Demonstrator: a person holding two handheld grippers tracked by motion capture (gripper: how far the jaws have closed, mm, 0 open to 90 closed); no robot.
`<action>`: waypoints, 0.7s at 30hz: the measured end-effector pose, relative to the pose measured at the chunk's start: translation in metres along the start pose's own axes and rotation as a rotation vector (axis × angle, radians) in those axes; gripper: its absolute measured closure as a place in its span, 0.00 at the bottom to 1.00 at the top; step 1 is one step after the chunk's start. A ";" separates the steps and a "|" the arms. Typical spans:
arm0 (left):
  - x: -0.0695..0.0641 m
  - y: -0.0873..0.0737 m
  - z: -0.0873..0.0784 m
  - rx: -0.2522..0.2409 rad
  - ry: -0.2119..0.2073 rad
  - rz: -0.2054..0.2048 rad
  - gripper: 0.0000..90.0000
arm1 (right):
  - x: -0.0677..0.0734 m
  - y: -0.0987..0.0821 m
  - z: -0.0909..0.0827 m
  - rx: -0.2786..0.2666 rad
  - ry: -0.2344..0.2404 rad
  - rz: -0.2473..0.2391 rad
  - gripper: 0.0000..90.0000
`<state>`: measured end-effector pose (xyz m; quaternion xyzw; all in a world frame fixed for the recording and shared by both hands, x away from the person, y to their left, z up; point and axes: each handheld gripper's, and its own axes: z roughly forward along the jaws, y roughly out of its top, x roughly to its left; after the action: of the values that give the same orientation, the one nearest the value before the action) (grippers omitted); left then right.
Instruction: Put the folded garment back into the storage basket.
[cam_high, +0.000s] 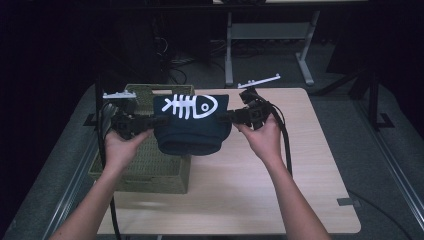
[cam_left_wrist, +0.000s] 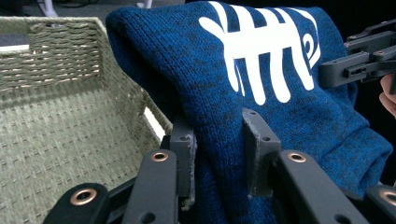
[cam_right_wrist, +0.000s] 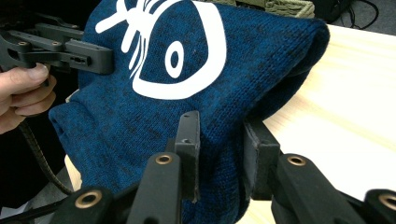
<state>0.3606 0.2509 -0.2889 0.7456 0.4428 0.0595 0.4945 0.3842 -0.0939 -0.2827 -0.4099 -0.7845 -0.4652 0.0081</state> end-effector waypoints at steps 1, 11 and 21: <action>0.001 0.000 -0.002 0.001 0.004 0.000 0.77 | 0.001 0.001 0.001 0.000 0.001 -0.005 0.79; 0.012 -0.004 -0.012 0.003 0.020 -0.009 0.77 | 0.007 0.006 0.017 0.000 0.026 -0.004 0.79; 0.023 -0.008 -0.020 -0.003 0.028 -0.033 0.77 | 0.014 0.011 0.029 0.004 0.040 -0.012 0.79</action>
<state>0.3591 0.2821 -0.2935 0.7365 0.4617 0.0627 0.4903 0.3930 -0.0614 -0.2852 -0.3959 -0.7875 -0.4719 0.0218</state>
